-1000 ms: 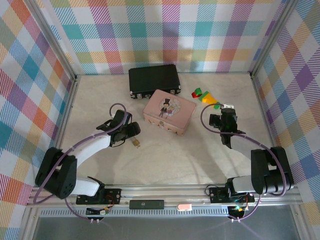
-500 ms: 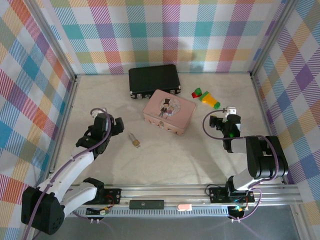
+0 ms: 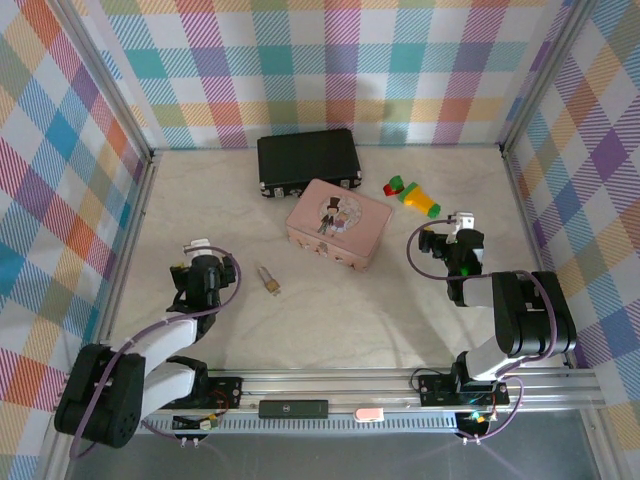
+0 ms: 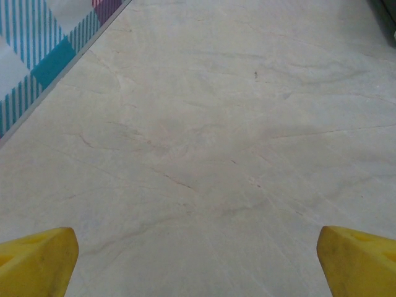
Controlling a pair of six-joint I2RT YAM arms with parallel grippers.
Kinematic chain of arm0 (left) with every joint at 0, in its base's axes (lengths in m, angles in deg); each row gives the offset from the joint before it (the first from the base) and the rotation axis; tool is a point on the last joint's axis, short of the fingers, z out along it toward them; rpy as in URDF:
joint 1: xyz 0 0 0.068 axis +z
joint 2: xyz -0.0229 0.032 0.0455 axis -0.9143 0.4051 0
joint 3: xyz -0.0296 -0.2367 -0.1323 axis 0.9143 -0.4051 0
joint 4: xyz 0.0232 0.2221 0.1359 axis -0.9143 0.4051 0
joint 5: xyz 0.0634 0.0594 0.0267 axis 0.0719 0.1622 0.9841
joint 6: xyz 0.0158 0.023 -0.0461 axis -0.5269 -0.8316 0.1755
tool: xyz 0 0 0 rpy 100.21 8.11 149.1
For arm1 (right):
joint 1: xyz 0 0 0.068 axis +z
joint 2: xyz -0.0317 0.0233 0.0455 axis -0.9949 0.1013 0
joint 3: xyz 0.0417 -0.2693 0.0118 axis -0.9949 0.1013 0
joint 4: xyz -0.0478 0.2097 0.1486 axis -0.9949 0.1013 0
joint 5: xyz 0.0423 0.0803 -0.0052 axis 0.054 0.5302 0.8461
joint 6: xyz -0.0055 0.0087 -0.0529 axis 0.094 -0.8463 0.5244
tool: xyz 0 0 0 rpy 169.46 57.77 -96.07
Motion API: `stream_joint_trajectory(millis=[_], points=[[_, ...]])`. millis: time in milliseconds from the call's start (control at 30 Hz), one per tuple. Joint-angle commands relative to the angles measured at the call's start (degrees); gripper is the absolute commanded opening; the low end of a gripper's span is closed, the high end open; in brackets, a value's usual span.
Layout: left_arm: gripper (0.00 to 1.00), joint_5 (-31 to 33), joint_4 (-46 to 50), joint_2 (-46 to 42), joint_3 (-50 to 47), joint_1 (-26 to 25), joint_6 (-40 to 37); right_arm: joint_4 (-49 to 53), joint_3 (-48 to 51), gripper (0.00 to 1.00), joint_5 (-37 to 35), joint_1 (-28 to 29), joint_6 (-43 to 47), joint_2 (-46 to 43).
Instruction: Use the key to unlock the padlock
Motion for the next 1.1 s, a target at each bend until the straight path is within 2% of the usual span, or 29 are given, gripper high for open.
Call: stream_joint_trajectory(millis=[0, 133, 233, 400, 467, 567, 700, 1067], points=[[0.98, -4.8, -22.7, 4.1, -2.6, 2.2, -3.2, -1.9, -0.1, 0.99, 1.3, 0.3, -0.3, -0.1], [0.98, -9.1, -31.2, 10.8, -2.1, 3.2, -2.6, -1.9, -0.1, 0.99, 1.4, 0.2, -0.3, -0.1], [0.98, -10.4, -30.6, 14.7, 0.5, 3.8, -3.8, -1.9, -0.1, 0.99, 1.4, 0.3, -0.3, -0.1], [0.99, -11.5, -45.9, 28.7, 0.4, 4.4, -5.1, -1.8, -0.1, 0.99, 1.4, 0.3, -0.3, -0.1], [0.99, -11.4, -41.5, 26.1, 0.2, 4.4, -4.1, -1.9, -0.1, 0.99, 1.5, 0.2, -0.2, -0.1], [0.99, -10.6, -40.9, 27.1, 1.8, 4.4, -4.5, -1.9, -0.1, 0.99, 1.5, 0.3, -0.2, -0.1], [1.0, -10.0, -26.9, 26.7, 8.7, 4.4, -3.7, -1.9, -0.1, 0.99, 1.5, 0.2, -0.2, -0.1], [1.0, -10.0, -27.2, 26.8, 8.5, 4.7, -3.4, -1.8, -0.2, 0.99, 1.5, 0.3, -0.2, 0.0]])
